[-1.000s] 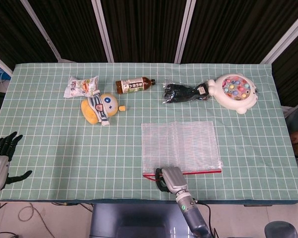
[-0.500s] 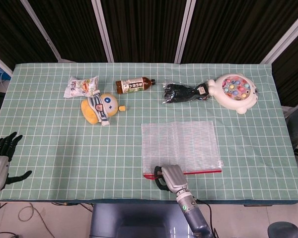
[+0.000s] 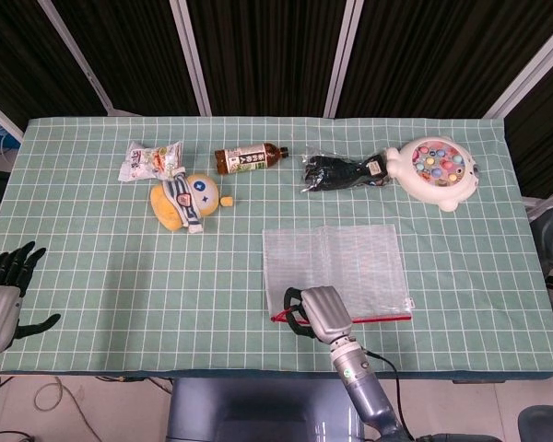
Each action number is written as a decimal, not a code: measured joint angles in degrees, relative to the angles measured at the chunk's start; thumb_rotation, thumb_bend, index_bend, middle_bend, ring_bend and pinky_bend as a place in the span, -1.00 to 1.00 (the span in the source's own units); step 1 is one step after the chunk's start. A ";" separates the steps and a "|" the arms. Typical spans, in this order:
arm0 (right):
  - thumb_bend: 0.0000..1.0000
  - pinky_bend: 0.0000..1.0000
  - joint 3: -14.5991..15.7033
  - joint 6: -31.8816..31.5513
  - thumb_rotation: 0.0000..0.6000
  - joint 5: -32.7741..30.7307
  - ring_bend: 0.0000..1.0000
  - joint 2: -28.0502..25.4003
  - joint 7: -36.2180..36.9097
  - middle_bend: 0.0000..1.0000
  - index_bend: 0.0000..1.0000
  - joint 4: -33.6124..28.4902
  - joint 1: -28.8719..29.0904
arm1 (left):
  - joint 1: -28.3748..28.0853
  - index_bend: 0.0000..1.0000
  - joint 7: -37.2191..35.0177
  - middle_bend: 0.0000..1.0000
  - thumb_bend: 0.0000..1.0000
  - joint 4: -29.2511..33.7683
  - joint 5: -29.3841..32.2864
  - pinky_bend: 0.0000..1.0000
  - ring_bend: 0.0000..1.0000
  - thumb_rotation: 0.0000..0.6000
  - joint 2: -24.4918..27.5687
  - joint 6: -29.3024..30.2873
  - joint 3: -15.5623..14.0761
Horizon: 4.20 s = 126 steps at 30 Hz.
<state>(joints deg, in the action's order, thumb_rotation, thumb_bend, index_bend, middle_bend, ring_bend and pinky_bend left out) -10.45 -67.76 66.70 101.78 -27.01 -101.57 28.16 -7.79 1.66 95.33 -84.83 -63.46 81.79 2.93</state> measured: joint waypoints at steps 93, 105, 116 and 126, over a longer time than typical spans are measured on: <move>0.18 1.00 -7.21 -7.55 1.00 -14.74 1.00 -5.18 -7.83 1.00 0.44 -16.04 10.38 | -45.78 -0.01 23.80 -0.95 -0.45 1.86 19.96 -1.00 -1.00 1.00 -25.92 -32.34 7.99; 0.18 1.00 -6.83 -7.97 1.00 -15.15 1.00 -5.74 -7.34 1.00 0.44 -16.30 10.74 | -46.23 0.06 23.82 -0.93 -0.31 0.20 21.20 -1.00 -1.00 1.00 -28.57 -30.22 8.03; 0.18 1.00 -6.46 -8.39 1.00 -15.12 1.00 -5.69 -7.20 1.00 0.44 -16.42 11.15 | -46.54 0.11 22.84 -0.91 -0.28 -0.39 21.77 -1.00 -1.00 1.00 -29.95 -29.45 8.36; 0.18 1.00 -6.21 -8.98 1.00 -15.05 1.00 -5.80 -7.23 1.00 0.44 -16.69 11.32 | -46.55 0.17 22.61 -0.89 -0.21 -0.55 21.89 -1.00 -1.00 1.00 -30.43 -28.70 8.21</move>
<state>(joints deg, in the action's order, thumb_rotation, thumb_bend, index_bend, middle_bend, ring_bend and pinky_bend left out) -16.66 -76.73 51.65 95.98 -34.23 -118.27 39.48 -54.34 24.27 94.78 -62.94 -93.89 53.09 11.13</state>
